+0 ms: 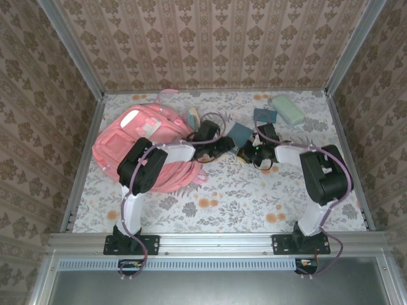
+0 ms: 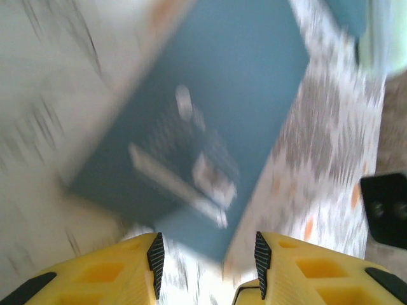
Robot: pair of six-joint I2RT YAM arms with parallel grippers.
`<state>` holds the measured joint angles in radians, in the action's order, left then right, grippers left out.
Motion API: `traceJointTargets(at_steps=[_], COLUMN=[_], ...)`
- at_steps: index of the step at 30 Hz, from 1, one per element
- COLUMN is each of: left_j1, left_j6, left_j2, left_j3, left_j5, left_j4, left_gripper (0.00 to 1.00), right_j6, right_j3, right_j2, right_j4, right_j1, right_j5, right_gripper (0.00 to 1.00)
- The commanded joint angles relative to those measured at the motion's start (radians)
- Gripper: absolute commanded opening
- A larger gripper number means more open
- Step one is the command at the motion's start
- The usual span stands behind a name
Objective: Pack the student bag
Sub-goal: Move the book to the center of the table, then rotate the book at the center of the table.
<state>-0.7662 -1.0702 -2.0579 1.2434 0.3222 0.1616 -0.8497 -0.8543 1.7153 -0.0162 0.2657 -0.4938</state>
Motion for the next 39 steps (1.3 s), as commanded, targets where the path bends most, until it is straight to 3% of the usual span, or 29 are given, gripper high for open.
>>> traceJointTargets(at_steps=[1,5,10,11,12,15,19,25,31,35,39], left_j1=[-0.055,-0.106,-0.106,-0.104,-0.102,-0.094,-0.072,0.027,0.108,0.11,0.102], left_j6=[-0.022,0.007,0.092,0.121,0.161,0.301,0.432,0.523,0.522,0.509,0.446], left_j2=[0.094,0.205,0.318,0.323,0.32,0.285,0.242,0.092,-0.09,-0.149,-0.1], left_j3=[-0.076,-0.134,-0.118,-0.098,-0.068,0.046,0.139,0.295,0.47,0.531,0.447], left_j5=[-0.002,-0.049,-0.114,-0.125,-0.13,-0.147,-0.176,-0.111,-0.019,-0.029,-0.046], left_j4=[-0.053,-0.14,-0.26,-0.287,-0.325,-0.452,-0.522,-0.518,-0.518,-0.557,-0.531], left_gripper=[0.45,0.51,0.6,0.62,0.65,0.69,0.74,0.69,0.65,0.64,0.63], right_j6=[0.049,0.1,0.155,0.169,0.186,0.207,0.234,0.23,0.25,0.3,0.368], right_j3=[0.108,0.205,0.237,0.232,0.221,0.199,0.181,0.145,0.105,0.007,-0.163], right_j2=[-0.145,-0.366,-0.645,-0.673,-0.696,-0.733,-0.74,-0.692,-0.591,-0.44,-0.216], right_j4=[-0.09,-0.244,-0.407,-0.427,-0.445,-0.465,-0.442,-0.408,-0.348,-0.298,-0.304], right_j1=[0.018,0.023,0.018,0.017,0.017,0.016,0.012,-0.018,-0.047,-0.089,-0.109], right_j5=[0.047,0.15,0.326,0.342,0.361,0.387,0.386,0.364,0.332,0.278,0.234], right_gripper=[0.0,0.0,0.11,0.18,0.33,0.64,0.86,0.99,1.0,1.0,1.0])
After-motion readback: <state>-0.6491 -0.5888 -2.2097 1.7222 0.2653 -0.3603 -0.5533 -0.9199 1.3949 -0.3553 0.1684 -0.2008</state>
